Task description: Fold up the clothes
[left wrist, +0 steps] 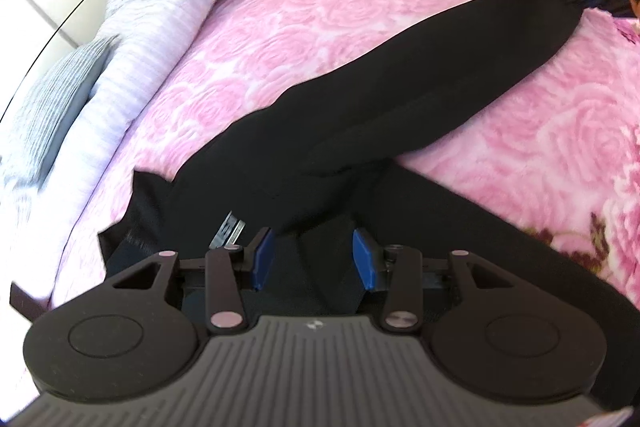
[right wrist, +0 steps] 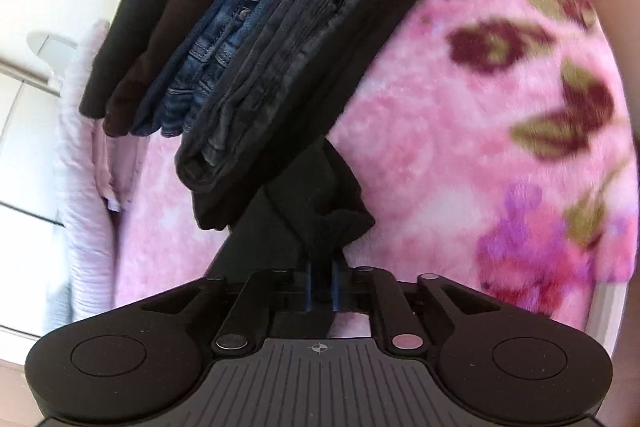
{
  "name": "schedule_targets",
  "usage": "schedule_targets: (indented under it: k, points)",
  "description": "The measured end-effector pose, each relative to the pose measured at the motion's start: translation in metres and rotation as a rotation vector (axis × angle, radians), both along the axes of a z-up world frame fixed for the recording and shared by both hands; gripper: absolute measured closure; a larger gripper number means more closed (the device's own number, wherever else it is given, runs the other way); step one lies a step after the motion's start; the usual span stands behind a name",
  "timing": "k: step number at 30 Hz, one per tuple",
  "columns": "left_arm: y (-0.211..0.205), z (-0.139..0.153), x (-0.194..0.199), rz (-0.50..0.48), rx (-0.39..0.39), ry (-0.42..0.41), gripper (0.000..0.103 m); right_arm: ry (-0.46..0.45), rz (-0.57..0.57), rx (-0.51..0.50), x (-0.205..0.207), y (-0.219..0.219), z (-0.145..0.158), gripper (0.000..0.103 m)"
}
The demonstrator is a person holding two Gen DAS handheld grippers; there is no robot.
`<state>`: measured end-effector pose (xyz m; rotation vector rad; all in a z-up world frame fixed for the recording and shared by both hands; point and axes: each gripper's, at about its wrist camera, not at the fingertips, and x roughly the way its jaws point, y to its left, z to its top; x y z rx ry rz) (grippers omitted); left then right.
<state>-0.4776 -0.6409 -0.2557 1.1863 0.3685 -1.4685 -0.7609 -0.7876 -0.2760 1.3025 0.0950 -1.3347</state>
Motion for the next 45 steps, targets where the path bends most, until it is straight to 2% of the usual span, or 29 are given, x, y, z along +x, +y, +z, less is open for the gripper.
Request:
schedule_targets:
  k: [7,8,11,14,16,18,22,24,26,28,32,37,39,40,41,42,43,45]
  points:
    - [0.051,0.007,0.057,0.144,-0.034,0.031,0.065,0.46,0.418,-0.282,0.146,-0.005,0.107,0.095]
    - [0.06,0.009,0.068,0.169,-0.043,0.033,0.065,0.498,0.468,-0.335,0.172,-0.004,0.123,0.095]
    - [0.087,0.017,0.103,0.252,-0.07,0.039,0.065,0.486,0.594,-0.586,0.272,0.023,0.173,0.095]
    - [0.119,0.026,0.146,0.339,-0.087,0.034,0.065,0.432,0.798,-0.858,0.372,0.082,0.207,0.095]
    - [0.144,0.028,0.177,0.396,-0.087,0.024,0.064,0.415,1.004,-0.997,0.438,0.137,0.205,0.095]
    - [0.168,0.026,0.21,0.454,-0.078,0.013,0.064,0.421,1.225,-1.063,0.495,0.192,0.176,0.095]
    - [0.21,0.019,0.262,0.545,-0.067,-0.004,0.064,0.454,1.568,-1.0,0.563,0.275,0.094,0.095]
    - [0.223,0.013,0.281,0.571,-0.061,0.011,0.064,0.472,1.663,-0.94,0.577,0.298,0.065,0.094]
    - [0.227,0.007,0.293,0.575,-0.064,0.035,0.064,0.49,1.711,-0.892,0.581,0.312,0.046,0.094]
    - [0.229,0.003,0.303,0.575,-0.075,0.06,0.064,0.513,1.708,-0.87,0.581,0.318,0.038,0.094]
    - [0.224,-0.002,0.313,0.57,-0.106,0.094,0.064,0.524,1.708,-0.875,0.591,0.324,0.04,0.094]
    - [0.228,-0.006,0.324,0.557,-0.109,0.118,0.064,0.531,1.72,-0.882,0.606,0.331,0.042,0.094]
    - [0.226,-0.008,0.33,0.541,-0.11,0.132,0.064,0.57,1.793,-0.84,0.607,0.337,0.032,0.092]
    - [0.224,-0.008,0.333,0.534,-0.113,0.146,0.064,0.589,1.819,-0.827,0.605,0.34,0.029,0.084]
    - [0.221,-0.008,0.336,0.531,-0.118,0.172,0.064,0.6,1.821,-0.833,0.601,0.342,0.029,0.056]
    - [0.217,-0.008,0.34,0.529,-0.123,0.2,0.063,0.608,1.822,-0.838,0.595,0.343,0.03,0.023]
    - [0.213,-0.007,0.345,0.529,-0.127,0.236,0.063,0.614,1.821,-0.842,0.588,0.344,0.033,0.016]
    - [0.201,-0.006,0.353,0.535,-0.134,0.318,0.063,0.621,1.82,-0.84,0.575,0.346,0.04,0.015]
